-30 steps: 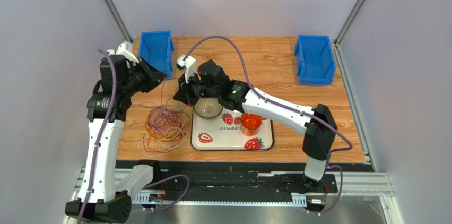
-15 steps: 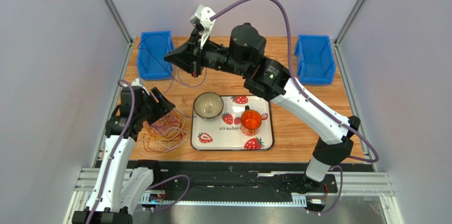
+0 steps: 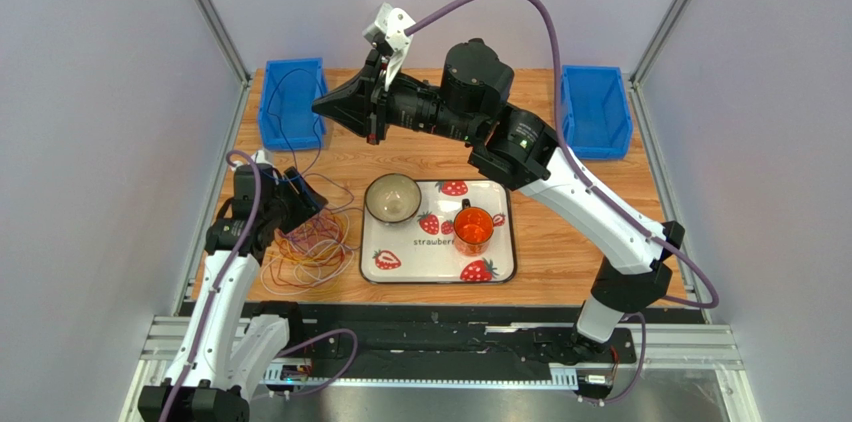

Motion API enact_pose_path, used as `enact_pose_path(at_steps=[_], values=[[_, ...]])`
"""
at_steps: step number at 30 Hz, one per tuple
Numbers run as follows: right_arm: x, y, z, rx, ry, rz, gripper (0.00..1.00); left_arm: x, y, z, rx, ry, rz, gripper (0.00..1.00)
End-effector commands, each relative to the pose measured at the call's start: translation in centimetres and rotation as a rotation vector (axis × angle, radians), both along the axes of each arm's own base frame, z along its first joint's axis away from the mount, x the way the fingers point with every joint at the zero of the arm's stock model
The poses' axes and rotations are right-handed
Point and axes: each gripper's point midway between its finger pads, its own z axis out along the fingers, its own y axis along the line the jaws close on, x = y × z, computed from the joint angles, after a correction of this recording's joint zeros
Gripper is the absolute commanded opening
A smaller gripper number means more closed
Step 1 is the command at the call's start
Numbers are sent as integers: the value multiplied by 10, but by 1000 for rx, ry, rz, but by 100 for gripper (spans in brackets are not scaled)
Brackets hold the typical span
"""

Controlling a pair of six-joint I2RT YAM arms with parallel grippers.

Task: Untangle the cables
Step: Pick up the cable from the cable.

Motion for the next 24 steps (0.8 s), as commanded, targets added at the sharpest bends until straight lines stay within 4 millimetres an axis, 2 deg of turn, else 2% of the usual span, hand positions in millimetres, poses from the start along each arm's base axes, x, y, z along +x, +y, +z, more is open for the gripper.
enact_pose_path(at_steps=[1, 7, 13, 19, 22, 24], values=[[-4, -23, 21, 27, -52, -55, 0, 5, 4, 41, 22, -103, -2, 66], [8, -32, 17, 5, -75, -136, 0, -7, 7, 64, 82, -105, -52, 72], [35, -49, 6, -67, -129, -299, 0, -18, 17, 75, 186, -121, -90, 81], [85, -84, -8, -119, -98, -510, 0, -17, 19, 70, 228, -125, -128, 82], [123, -115, -12, -126, -50, -621, 0, -17, 16, 69, 214, -141, -133, 81], [135, -128, -17, -125, -7, -646, 0, -17, 16, 71, 213, -155, -132, 81]])
